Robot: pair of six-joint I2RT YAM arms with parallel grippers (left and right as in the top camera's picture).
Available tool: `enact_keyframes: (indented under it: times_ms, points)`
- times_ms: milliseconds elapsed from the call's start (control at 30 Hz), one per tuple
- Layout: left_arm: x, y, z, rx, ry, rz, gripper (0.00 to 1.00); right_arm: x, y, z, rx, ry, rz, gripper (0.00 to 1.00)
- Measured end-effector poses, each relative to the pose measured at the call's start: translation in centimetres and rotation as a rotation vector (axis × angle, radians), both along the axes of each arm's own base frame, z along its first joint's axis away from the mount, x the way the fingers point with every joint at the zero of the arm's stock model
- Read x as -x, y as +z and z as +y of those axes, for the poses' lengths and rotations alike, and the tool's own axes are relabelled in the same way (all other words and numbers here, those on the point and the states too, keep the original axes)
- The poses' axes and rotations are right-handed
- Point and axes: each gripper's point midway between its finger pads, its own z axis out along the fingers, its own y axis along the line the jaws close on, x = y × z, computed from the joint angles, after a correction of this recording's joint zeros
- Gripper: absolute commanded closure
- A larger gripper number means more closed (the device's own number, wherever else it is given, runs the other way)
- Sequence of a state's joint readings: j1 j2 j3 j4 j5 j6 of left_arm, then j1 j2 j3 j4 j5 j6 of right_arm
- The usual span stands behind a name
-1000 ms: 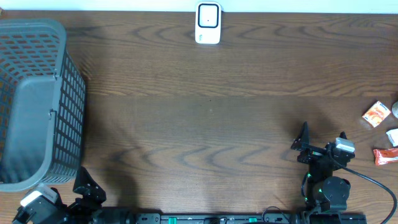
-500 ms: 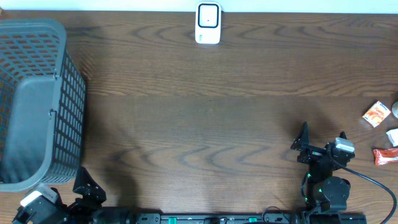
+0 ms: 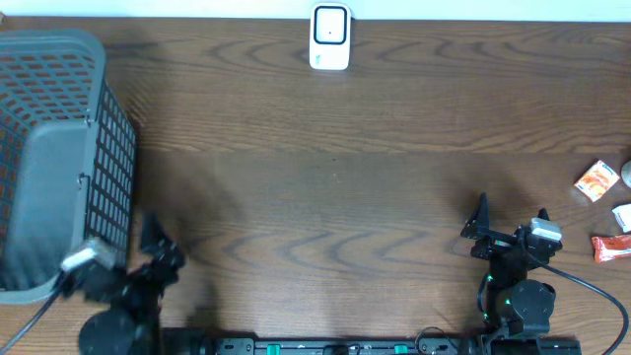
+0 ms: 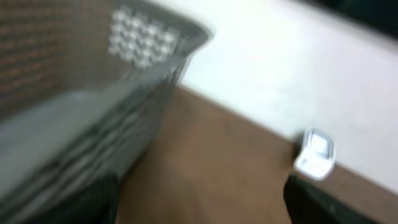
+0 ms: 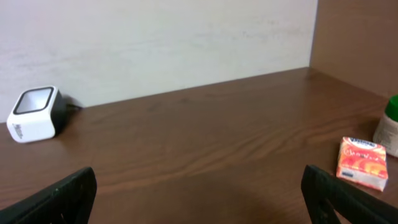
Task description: Scan the item barcode
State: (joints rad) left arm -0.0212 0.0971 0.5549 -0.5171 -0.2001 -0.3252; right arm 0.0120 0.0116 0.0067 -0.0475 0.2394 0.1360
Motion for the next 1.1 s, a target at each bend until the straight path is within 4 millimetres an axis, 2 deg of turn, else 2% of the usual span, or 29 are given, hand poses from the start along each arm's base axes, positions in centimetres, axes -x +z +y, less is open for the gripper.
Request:
enact_keyframes:
  times_ms: [100,167,333,467,767,833,900,1100]
  points:
    - [-2.7,0.1,-1.5,-0.065,-0.089,-0.114,0.16,0.0,0.0,0.0,0.000,0.001,0.000,0.01]
    - [-3.7,-0.3,-2.2,-0.105,-0.132,-0.154,0.16,0.0,0.0,0.0,0.000,0.001,0.000,0.01]
    - [-5.2,-4.1,-3.2,-0.167,-0.195,-0.128,0.15,0.0,0.0,0.0,0.002,0.001,0.001,0.01]
    - [-5.5,-6.9,-3.5,-0.200,-0.220,-0.081,0.16,0.0,0.0,0.0,0.004,0.001,0.001,0.01]
    - [-5.4,-8.6,-3.6,-0.252,-0.225,-0.073,0.16,0.0,0.0,0.0,0.004,0.001,0.001,0.01]
    - [-5.5,-9.5,-3.6,-0.257,-0.228,-0.055,0.16,0.0,0.0,0.0,0.004,0.001,0.001,0.01]
    - [-5.6,-11.3,-3.6,-0.259,-0.240,-0.003,0.16,0.0,0.0,0.0,0.004,0.001,0.002,0.01]
    - [-5.6,-11.4,-3.8,-0.293,-0.253,0.005,0.15,0.0,0.0,0.0,0.004,0.003,0.000,0.01]
